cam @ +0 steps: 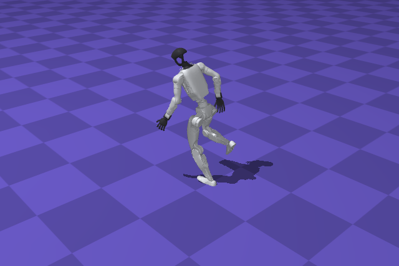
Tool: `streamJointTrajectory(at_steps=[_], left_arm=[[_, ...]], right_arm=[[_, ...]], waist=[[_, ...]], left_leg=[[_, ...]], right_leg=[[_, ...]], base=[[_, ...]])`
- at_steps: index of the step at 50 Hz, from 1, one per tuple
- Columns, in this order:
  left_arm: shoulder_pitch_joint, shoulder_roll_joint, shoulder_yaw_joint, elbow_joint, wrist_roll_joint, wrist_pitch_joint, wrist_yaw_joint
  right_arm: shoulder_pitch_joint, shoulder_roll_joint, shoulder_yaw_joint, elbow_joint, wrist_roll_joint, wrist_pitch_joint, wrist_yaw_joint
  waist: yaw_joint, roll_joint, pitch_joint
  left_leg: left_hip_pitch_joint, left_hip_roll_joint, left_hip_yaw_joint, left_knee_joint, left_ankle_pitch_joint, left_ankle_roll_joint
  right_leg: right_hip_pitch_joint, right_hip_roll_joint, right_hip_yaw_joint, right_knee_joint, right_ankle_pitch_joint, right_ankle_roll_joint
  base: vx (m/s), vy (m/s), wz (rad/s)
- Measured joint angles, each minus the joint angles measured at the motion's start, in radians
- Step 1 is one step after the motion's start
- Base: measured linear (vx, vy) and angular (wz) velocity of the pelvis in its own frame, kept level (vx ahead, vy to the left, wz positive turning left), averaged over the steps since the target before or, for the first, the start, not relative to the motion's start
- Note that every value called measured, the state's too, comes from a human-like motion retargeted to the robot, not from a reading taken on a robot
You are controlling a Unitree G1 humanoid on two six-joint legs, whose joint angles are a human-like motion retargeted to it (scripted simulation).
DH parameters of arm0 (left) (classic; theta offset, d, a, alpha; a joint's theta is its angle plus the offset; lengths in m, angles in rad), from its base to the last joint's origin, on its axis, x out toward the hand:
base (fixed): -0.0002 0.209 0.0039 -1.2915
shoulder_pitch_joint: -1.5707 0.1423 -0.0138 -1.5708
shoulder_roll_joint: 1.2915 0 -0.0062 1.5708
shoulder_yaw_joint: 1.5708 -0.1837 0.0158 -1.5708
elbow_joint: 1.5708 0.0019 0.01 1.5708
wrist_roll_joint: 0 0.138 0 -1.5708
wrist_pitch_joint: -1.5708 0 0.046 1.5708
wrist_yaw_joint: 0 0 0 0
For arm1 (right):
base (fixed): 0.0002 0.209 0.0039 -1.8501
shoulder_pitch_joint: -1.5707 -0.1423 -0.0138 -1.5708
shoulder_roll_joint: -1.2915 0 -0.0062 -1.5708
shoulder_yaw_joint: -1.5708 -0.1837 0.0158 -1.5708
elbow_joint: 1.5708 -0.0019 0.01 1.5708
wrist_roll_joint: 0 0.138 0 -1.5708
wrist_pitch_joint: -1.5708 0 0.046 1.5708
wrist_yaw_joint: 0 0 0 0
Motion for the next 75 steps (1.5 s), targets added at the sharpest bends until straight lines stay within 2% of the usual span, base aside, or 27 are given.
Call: streamJointTrajectory(at_steps=[4,6,8,12,15,17,19,23,25,27,30,35,37,40,43,45,48,50,53,55,57,59,61,64,67,70,75], left_arm=[[-0.14,0.121,-0.014,-0.643,-0.081,-0.237,-0.05],[-0.217,0.183,-0.018,-0.873,-0.021,-0.295,-0.028],[-0.315,0.207,-0.015,-1.039,-0.005,-0.342,-0.045],[-0.418,0.179,0.025,-1.23,-0.102,-0.436,-0.081],[-0.32,0.162,0.055,-1.276,-0.091,-0.432,-0.067],[-0.187,0.15,0.069,-1.263,-0.102,-0.38,-0.108],[-0.036,0.146,0.073,-1.228,-0.12,-0.32,-0.147],[0.316,0.141,0.069,-1.01,-0.061,-0.242,-0.153],[0.491,0.091,0.037,-0.741,-0.026,-0.194,-0.063],[0.617,0.014,0.01,-0.373,-0.001,-0.105,0.015],[0.855,-0.057,0.126,0.009,0.182,-0.039,0.119],[1.336,0.034,0.442,0.012,0.302,-0.057,0.063],[1.431,0.119,0.424,0.002,0.32,-0.036,-0.026],[1.511,0.224,0.356,-0.046,0.331,-0.018,-0.173],[1.518,0.273,0.363,-0.122,0.32,0.055,-0.38],[1.484,0.292,0.394,-0.18,0.319,0.105,-0.478],[1.338,0.289,0.395,-0.251,0.272,0.132,-0.409],[1.159,0.249,0.38,-0.255,0.209,0.108,-0.238],[0.648,0.143,0.381,-0.041,0.088,0.023,0.125],[0.267,0.057,0.391,0.093,-0.031,0.009,0.333],[0.003,-0.054,0.3,0.061,-0.135,0.0,0.332],[-0.159,-0.118,0.094,-0.077,-0.111,-0.02,0.121],[-0.238,-0.079,-0.125,-0.317,0.095,-0.069,-0.075],[-0.337,0.05,-0.314,-0.716,0.382,-0.149,-0.153],[-0.451,0.069,-0.353,-0.979,0.337,-0.237,-0.13],[-0.528,0.035,-0.3,-1.143,0.271,-0.344,-0.021],[-0.321,0.102,-0.138,-1.306,0.449,-0.376,0.24]], right_arm=[[0.357,-0.2,-0.208,-0.166,-0.045,-0.124,0.142],[0.526,-0.24,-0.329,-0.222,0.085,-0.137,0.193],[0.657,-0.272,-0.396,-0.245,0.07,-0.145,0.254],[0.726,-0.201,-0.481,-0.175,0.326,-0.014,0.412],[0.645,-0.147,-0.424,-0.104,0.2,-0.01,0.375],[0.568,-0.08,-0.397,-0.066,0.323,0.013,0.273],[0.473,-0.043,-0.345,-0.051,0.339,-0.006,0.119],[0.063,0.068,-0.165,0.142,0.443,-0.138,-0.388],[-0.225,0.132,-0.109,0.246,0.377,-0.198,-0.655],[-0.452,0.175,-0.132,0.148,0.34,-0.224,-0.69],[-0.594,0.117,-0.183,-0.335,0.414,-0.253,-0.412],[-0.619,-0.103,-0.267,-1.102,0.273,-0.344,-0.364],[-0.624,-0.105,-0.317,-1.266,0.31,-0.365,-0.356],[-0.625,-0.086,-0.321,-1.393,0.31,-0.398,-0.338],[-0.495,-0.079,-0.306,-1.402,0.306,-0.377,-0.266],[-0.372,-0.072,-0.305,-1.364,0.296,-0.346,-0.215],[-0.2,-0.032,-0.296,-1.234,0.25,-0.292,-0.128],[-0.097,0.05,-0.318,-1.079,0.261,-0.275,-0.088],[-0.021,0.198,-0.347,-0.664,0.294,-0.335,-0.28],[-0.005,0.215,-0.276,-0.317,0.347,-0.308,-0.461],[0.024,0.154,-0.198,-0.032,0.401,-0.151,-0.363],[0.084,0.048,-0.209,0.136,0.306,-0.038,-0.114],[0.24,-0.032,-0.312,0.147,0.206,-0.076,-0.019],[0.507,-0.05,-0.533,0.11,0.386,-0.171,-0.034],[0.662,-0.013,-0.723,0.165,0.676,-0.192,-0.015],[0.699,0.016,-0.803,0.238,0.809,-0.214,-0.026],[0.6,-0.011,-0.7,0.193,0.723,-0.176,-0.054]], waist=[[-0.252,0.145,-0.078],[-0.341,0.215,-0.097],[-0.393,0.25,-0.12],[-0.42,0.19,-0.162],[-0.374,0.086,-0.151],[-0.332,0.046,-0.16],[-0.276,0.041,-0.167],[-0.157,0.071,-0.102],[-0.121,0.071,-0.062],[-0.084,0.05,-0.083],[0.035,0.0,-0.203],[0.332,-0.17,-0.328],[0.411,-0.21,-0.311],[0.456,-0.204,-0.249],[0.459,-0.128,-0.175],[0.466,-0.058,-0.14],[0.437,0.022,-0.124],[0.373,0.02,-0.111],[0.232,-0.062,-0.063],[0.152,-0.089,-0.029],[0.074,-0.078,-0.026],[-0.028,-0.031,-0.059],[-0.14,0.038,-0.112],[-0.276,0.155,-0.208],[-0.345,0.24,-0.288],[-0.369,0.229,-0.328],[-0.357,0.098,-0.297]], left_leg=[[0.149,0.121,-0.075,-0.342,0.4,-0.119],[0.204,0.184,-0.07,-0.467,0.671,-0.217],[0.244,0.208,-0.028,-0.527,0.836,-0.289],[0.34,0.117,0.069,-0.454,0.74,-0.224],[0.369,0.015,0.085,-0.161,0.566,-0.147],[0.281,-0.004,0.112,0.173,0.459,-0.116],[0.172,0.039,0.154,0.504,0.357,-0.088],[-0.051,0.068,0.095,1.051,0.106,-0.04],[-0.178,0.015,0.066,1.263,0.025,-0.037],[-0.333,0.002,0.107,1.417,-0.011,-0.017],[-0.552,0.069,0.222,1.504,0.004,0.01],[-0.58,0.2,0.449,1.203,0.103,0.025],[-0.523,0.207,0.483,0.997,0.203,-0.002],[-0.398,0.163,0.436,0.608,0.429,-0.096],[-0.161,0.119,0.332,0.108,0.585,-0.197],[0.01,0.147,0.275,-0.21,0.646,-0.247],[0.119,0.217,0.227,-0.384,0.69,-0.269],[0.121,0.19,0.185,-0.322,0.498,-0.216],[0.006,0.059,0.072,0.0,0.108,-0.021],[-0.061,0.012,0.025,0.207,-0.001,0.047],[-0.04,0.013,0.002,0.241,-0.025,0.026],[0.012,0.042,-0.031,0.154,0.009,-0.015],[0.084,0.091,-0.068,-0.005,0.134,-0.067],[0.203,0.181,-0.116,-0.3,0.51,-0.175],[0.276,0.243,-0.097,-0.485,0.838,-0.279],[0.316,0.223,0.024,-0.468,0.815,-0.252],[0.365,0.072,0.045,-0.079,0.547,-0.171]], right_leg=[[-0.16,0.072,-0.102,-0.349,0.117,-0.002],[-0.141,0.093,-0.176,-0.638,0.24,-0.008],[-0.079,0.105,-0.226,-0.965,0.385,0.014],[0.119,0.1,-0.118,-1.597,0.597,0.129],[0.267,0.018,-0.058,-1.802,0.694,0.161],[0.32,-0.031,-0.067,-1.827,0.726,0.163],[0.348,-0.032,-0.066,-1.791,0.594,0.149],[0.331,0.051,0.008,-1.518,0.086,0.041],[0.295,0.068,0.066,-1.324,-0.055,-0.016],[0.289,0.054,0.103,-1.263,-0.093,-0.019],[0.346,0.028,0.148,-1.425,0.017,0.017],[0.519,-0.066,0.196,-1.804,0.69,0.112],[0.59,-0.091,0.125,-1.864,0.811,0.132],[0.718,-0.069,0.024,-1.853,0.769,0.076],[0.798,0.038,0.101,-1.658,0.668,0.061],[0.768,0.126,0.133,-1.376,0.576,0.06],[0.625,0.158,0.048,-0.863,0.451,-0.003],[0.51,0.101,-0.007,-0.548,0.348,-0.029],[0.301,0.01,-0.019,-0.185,0.134,-0.04],[0.154,-0.004,-0.017,-0.057,0.035,-0.066],[0.023,0.01,-0.016,-0.045,0.003,-0.076],[-0.087,0.039,-0.032,-0.11,0.004,-0.062],[-0.151,0.088,-0.052,-0.233,0.043,-0.031],[-0.165,0.167,-0.062,-0.491,0.196,0.012],[-0.097,0.179,-0.075,-0.812,0.411,0.032],[0.049,0.127,-0.063,-1.212,0.544,0.069],[0.34,0.004,-0.006,-1.811,0.603,0.147]], base=[[0.9,-0.24,0.92],[0.96,-0.34,0.66],[1.0,-0.38,0.66],[1.03,-0.45,0.52],[1.02,-0.48,-0.35],[0.96,-0.44,-0.49],[0.89,-0.41,-0.72],[0.78,-0.28,-1.44],[0.76,-0.11,-1.53],[0.87,-0.02,-1.08],[1.04,0.07,-0.98],[1.17,0.26,-1.14],[1.16,0.37,-0.52],[1.13,0.39,0.06],[1.13,0.39,0.25],[1.1,0.39,0.06],[1.01,0.4,0.44],[0.9,0.38,1.37],[0.77,0.21,2.2],[0.7,0.03,2.01],[0.78,-0.04,1.25],[0.88,-0.12,0.84],[0.97,-0.25,0.73],[1.03,-0.38,0.55],[1.03,-0.42,0.3],[1.0,-0.46,0.19],[0.97,-0.51,-0.65]])
